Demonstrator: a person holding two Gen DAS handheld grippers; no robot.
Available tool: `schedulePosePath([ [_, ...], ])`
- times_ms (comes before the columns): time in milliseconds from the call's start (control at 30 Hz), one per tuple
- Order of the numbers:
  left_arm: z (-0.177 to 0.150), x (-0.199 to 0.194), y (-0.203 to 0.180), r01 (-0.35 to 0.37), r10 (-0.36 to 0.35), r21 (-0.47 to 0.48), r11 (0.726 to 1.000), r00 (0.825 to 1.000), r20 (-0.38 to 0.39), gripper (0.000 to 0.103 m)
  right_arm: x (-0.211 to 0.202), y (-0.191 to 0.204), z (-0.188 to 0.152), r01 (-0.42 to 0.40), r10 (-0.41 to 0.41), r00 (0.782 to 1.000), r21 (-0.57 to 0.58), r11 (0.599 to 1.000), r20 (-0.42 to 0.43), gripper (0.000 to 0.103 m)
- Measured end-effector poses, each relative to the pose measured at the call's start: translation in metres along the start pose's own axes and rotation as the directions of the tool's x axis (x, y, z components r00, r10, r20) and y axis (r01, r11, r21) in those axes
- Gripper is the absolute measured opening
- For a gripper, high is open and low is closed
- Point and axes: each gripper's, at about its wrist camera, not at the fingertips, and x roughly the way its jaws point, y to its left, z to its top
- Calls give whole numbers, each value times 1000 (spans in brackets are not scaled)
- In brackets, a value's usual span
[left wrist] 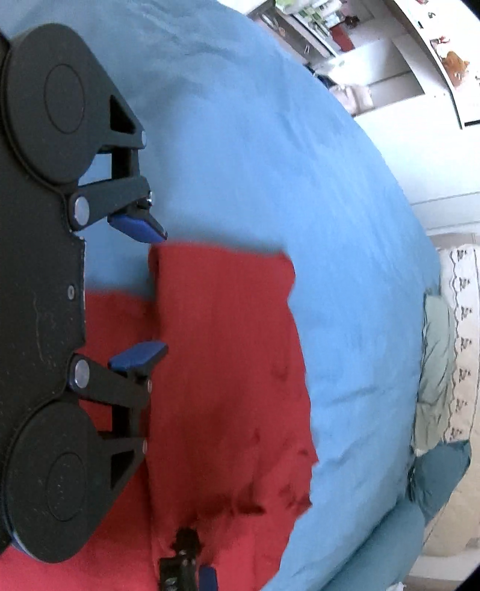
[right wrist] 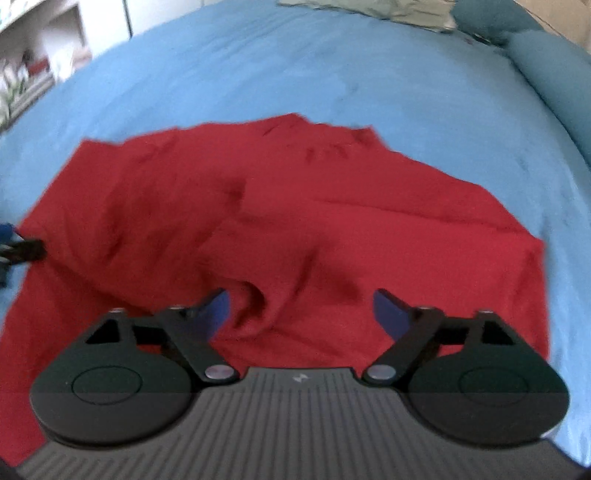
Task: Fold small clothes
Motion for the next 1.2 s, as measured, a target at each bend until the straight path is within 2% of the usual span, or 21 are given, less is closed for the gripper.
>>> schedulePosePath([
  [67,-1,0,7,-6,6,11,1000,1000,0,64,8,2,3,19,-19,1000,3,1000,12,75],
  [100,-1,0,8,-5,5,12,1000,1000,-1,64,8,-3,5,21,-22,999,29,999,26,68],
  [133,-1,2,8,0,0,11,1000,1000,-1,64,6,-10,5,24,-26,999,77,997,34,56],
  [200,2,5,7,13,-13,2,1000,1000,3,64,0,-31,1,29,-37,999,200,979,36,48],
  [300,-1,3,16,29,-29,-13,999,1000,5,64,-9,-60,-16,-5,-7,999,358,934,32,51],
  [367,0,6,17,34,-34,-18,999,999,-1,64,-14,-67,-28,-48,30,998,395,917,52,55],
  [433,0,8,17,39,-39,-20,999,999,-8,64,-18,-69,-36,-84,62,996,405,910,68,65],
  [500,-2,9,18,44,-44,-17,999,999,-13,64,-21,-70,-37,-105,77,994,426,899,82,67],
  [600,-4,11,20,44,-44,0,999,999,-22,64,-21,-76,-37,-115,78,992,504,856,95,66],
  [667,-5,13,20,42,-42,13,999,999,-29,64,-21,-78,-34,-84,53,996,532,842,74,46],
  [700,-6,14,20,40,-40,19,999,999,-32,64,-21,-81,-31,-75,47,997,532,843,65,22],
  [800,-6,18,17,44,-42,27,999,998,-37,64,-32,-91,-21,-102,62,994,576,811,89,20],
  [933,-3,28,9,54,-53,15,998,998,-34,63,-68,-111,-1,-101,5,986,565,819,168,20],
  [1067,3,37,-1,53,-53,-4,999,998,-20,62,-89,-141,6,10,-121,977,524,852,178,20],
  [1133,5,40,-4,51,-51,-9,999,999,-13,49,-86,-157,-3,47,-143,979,530,847,142,20],
  [1200,4,41,-4,46,-47,-15,999,999,-15,41,-77,-167,-14,72,-151,983,531,844,107,20],
])
